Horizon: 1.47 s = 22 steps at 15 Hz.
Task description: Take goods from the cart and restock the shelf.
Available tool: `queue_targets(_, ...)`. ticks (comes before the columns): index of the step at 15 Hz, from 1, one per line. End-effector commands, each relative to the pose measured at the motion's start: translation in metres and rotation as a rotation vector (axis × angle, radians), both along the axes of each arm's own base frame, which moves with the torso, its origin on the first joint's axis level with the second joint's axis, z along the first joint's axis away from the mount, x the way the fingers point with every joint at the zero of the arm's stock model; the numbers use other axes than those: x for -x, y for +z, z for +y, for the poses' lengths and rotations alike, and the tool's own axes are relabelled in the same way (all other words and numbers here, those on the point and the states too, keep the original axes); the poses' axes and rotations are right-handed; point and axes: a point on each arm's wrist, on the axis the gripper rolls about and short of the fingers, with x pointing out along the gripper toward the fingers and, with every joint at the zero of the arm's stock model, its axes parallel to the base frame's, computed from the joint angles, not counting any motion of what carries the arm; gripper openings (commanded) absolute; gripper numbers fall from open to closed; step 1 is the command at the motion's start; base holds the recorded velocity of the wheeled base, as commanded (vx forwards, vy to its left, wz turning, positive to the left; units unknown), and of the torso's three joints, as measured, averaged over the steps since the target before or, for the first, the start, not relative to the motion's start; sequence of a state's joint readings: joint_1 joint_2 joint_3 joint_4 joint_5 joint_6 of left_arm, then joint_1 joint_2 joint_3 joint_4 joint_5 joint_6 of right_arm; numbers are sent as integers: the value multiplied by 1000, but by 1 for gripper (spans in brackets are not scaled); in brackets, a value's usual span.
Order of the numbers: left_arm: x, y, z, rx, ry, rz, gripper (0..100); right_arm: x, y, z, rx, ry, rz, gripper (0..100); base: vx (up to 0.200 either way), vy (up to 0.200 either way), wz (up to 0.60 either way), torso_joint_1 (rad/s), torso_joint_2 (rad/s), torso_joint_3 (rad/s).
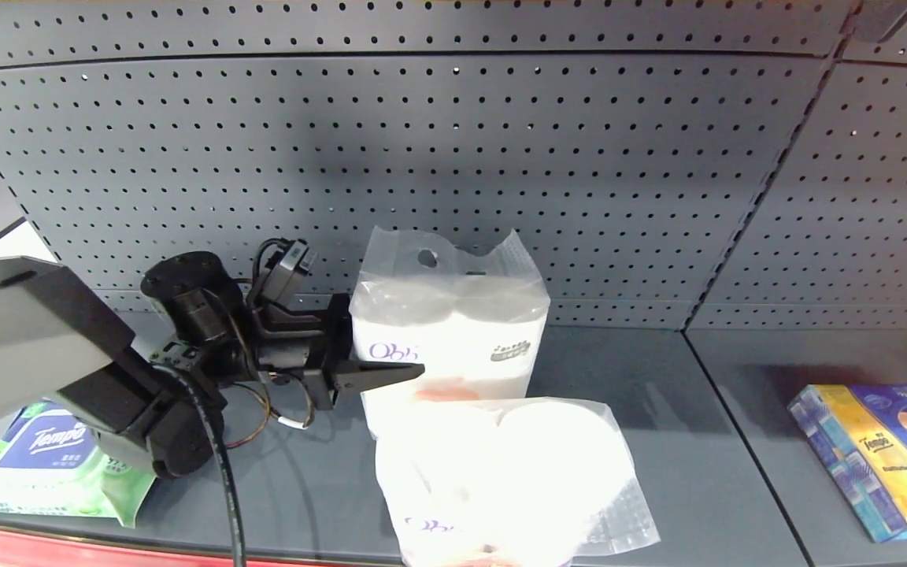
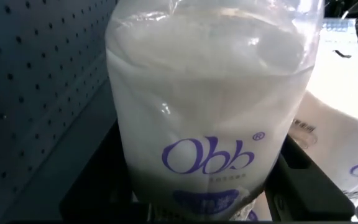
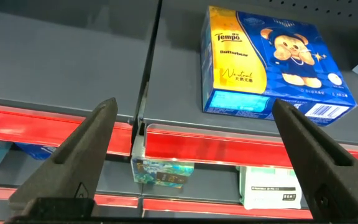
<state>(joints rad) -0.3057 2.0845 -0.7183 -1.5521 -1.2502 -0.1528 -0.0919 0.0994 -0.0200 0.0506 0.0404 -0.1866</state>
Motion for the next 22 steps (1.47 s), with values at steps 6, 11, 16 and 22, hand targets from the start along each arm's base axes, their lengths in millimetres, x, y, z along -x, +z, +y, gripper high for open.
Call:
queue_targets(6, -13, -24, -6, -12, -3, 42, 0, 0, 0, 0, -1, -1, 2, 100, 0, 0, 0, 0, 0, 0)
queue_targets(11, -16, -35, -11, -21, -15, 67, 0, 0, 0, 0, -1, -1, 5, 100, 0, 0, 0, 0, 0, 0)
queue_targets(16, -20, -38, -16, -19, -24, 61, 0, -1, 0, 0, -2, -1, 10, 100, 0, 0, 0, 0, 0, 0)
queue_targets(22, -22, -34, -28, -11, -54, 50, 0, -2, 0, 0, -3, -1, 25, 100, 0, 0, 0, 0, 0, 0)
